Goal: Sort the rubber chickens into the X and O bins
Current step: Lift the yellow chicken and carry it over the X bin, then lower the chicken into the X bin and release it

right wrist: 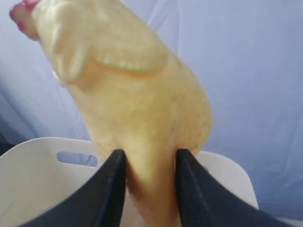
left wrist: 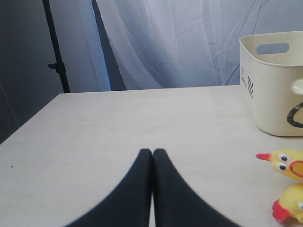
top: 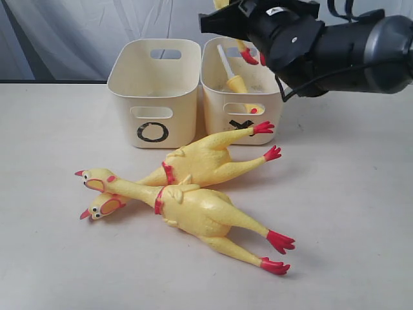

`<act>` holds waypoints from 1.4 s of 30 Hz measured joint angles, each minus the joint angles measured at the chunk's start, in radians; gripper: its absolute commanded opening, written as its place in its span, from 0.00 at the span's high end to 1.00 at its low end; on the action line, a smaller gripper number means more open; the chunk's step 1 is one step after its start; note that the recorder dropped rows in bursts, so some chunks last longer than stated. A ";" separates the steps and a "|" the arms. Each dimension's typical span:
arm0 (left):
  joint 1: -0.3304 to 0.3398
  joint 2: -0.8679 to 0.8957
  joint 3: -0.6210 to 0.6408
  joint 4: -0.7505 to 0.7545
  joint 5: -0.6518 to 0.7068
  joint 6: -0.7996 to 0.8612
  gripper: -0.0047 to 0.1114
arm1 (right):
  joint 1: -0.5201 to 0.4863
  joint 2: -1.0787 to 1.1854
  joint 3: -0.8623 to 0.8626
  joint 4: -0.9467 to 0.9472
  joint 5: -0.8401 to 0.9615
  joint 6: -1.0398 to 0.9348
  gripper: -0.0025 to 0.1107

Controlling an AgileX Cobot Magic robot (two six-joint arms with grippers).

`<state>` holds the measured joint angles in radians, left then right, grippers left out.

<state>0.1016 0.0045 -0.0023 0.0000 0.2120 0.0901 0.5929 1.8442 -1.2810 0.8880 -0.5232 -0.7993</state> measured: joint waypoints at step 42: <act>0.000 0.000 0.000 0.000 0.000 0.000 0.96 | -0.051 0.248 -0.119 0.224 -0.072 0.048 0.61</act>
<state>0.1016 0.0045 -0.0023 0.0000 0.2120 0.0901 0.5424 2.0920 -1.3996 1.1121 -0.5952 -0.7516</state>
